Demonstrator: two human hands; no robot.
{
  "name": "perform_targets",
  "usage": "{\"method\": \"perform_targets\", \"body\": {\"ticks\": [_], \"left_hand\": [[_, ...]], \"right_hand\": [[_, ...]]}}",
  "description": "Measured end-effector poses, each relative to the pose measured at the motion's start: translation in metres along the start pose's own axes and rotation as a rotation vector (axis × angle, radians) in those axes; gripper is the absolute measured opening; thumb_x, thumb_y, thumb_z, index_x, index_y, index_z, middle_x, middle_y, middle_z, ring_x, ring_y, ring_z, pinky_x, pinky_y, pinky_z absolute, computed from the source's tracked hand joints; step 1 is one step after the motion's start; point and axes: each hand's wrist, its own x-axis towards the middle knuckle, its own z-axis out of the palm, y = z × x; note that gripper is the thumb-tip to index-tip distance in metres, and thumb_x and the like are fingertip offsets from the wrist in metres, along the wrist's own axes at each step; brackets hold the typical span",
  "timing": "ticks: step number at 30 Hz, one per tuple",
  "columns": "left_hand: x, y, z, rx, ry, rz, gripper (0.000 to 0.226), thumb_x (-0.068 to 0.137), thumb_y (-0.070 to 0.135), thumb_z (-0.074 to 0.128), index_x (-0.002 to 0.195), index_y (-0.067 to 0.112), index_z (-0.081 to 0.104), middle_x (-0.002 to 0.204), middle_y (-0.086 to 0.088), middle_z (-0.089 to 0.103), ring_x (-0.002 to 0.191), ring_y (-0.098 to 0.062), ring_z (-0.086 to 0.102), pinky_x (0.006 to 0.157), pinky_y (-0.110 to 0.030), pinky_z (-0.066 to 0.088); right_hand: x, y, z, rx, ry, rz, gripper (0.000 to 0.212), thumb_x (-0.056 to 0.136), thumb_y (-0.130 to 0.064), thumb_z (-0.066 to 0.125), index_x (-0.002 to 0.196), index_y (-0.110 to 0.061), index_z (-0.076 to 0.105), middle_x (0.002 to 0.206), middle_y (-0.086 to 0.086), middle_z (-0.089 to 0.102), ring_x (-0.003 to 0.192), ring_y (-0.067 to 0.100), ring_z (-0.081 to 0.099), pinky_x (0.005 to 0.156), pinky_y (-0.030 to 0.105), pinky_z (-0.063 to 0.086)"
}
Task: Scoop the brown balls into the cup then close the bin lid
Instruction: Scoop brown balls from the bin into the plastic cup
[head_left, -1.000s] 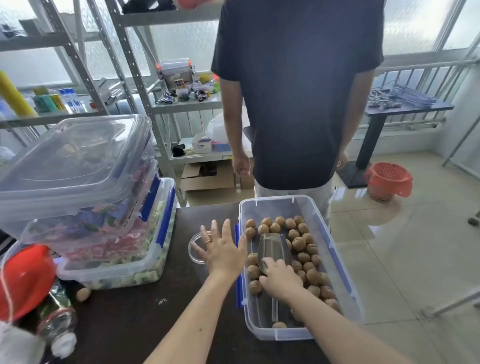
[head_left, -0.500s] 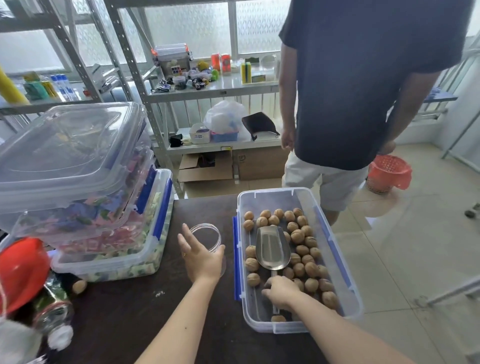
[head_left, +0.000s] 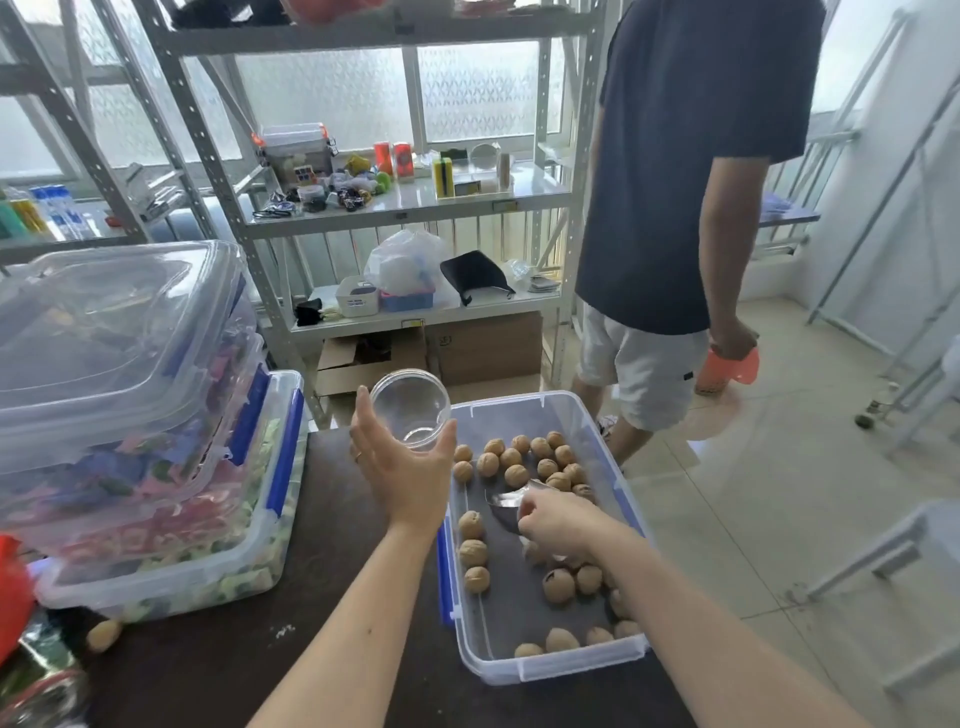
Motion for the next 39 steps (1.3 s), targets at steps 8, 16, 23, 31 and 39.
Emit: {"method": "perform_targets", "body": {"ticks": [8, 16, 23, 31, 39], "left_hand": [[-0.022, 0.018, 0.037, -0.070, -0.150, 0.038, 0.098, 0.067, 0.027, 0.079, 0.143, 0.018, 0.018, 0.146, -0.012, 0.033, 0.134, -0.029, 0.033, 0.105, -0.044, 0.034], [-0.044, 0.008, 0.051, -0.075, -0.273, 0.029, 0.096, 0.069, 0.030, 0.078, 0.143, 0.017, 0.018, 0.150, -0.011, 0.027, 0.137, -0.027, 0.029, 0.099, -0.029, 0.029], [-0.041, 0.000, 0.047, -0.094, -0.253, -0.008, 0.097, 0.067, 0.023, 0.080, 0.143, 0.014, 0.020, 0.147, -0.012, 0.032, 0.133, -0.025, 0.032, 0.093, -0.024, 0.026], [-0.033, -0.008, 0.040, -0.195, -0.201, -0.066, 0.101, 0.066, 0.025, 0.081, 0.144, 0.023, 0.016, 0.149, -0.007, 0.031, 0.133, -0.017, 0.035, 0.102, -0.026, 0.034], [-0.041, -0.018, 0.033, -0.194, -0.216, -0.111, 0.100, 0.066, 0.028, 0.081, 0.135, 0.043, 0.011, 0.148, 0.000, 0.033, 0.132, -0.007, 0.035, 0.102, -0.021, 0.029]], "right_hand": [[-0.056, 0.007, -0.050, -0.262, -0.217, 0.092, 0.032, 0.090, -0.025, 0.043, 0.105, -0.006, 0.064, 0.087, 0.011, 0.055, 0.072, 0.024, 0.053, 0.053, 0.024, 0.041], [-0.056, 0.040, -0.026, -0.183, -0.342, 0.228, 0.031, 0.085, -0.018, 0.056, 0.115, -0.012, 0.061, 0.078, 0.009, 0.054, 0.062, 0.020, 0.050, 0.056, 0.027, 0.044], [-0.023, 0.052, 0.012, -0.220, -0.168, 0.199, 0.037, 0.091, -0.015, 0.040, 0.124, -0.012, 0.057, 0.115, 0.013, 0.060, 0.092, 0.028, 0.057, 0.078, 0.038, 0.046], [0.034, 0.079, 0.039, 0.016, -0.016, 0.233, 0.049, 0.088, -0.008, 0.026, 0.126, -0.031, 0.048, 0.134, 0.010, 0.052, 0.118, 0.030, 0.052, 0.098, 0.040, 0.047], [0.092, 0.074, 0.037, 0.238, 0.141, 0.182, 0.042, 0.093, -0.021, 0.027, 0.123, -0.039, 0.051, 0.135, 0.011, 0.051, 0.122, 0.033, 0.045, 0.107, 0.044, 0.038]]}}
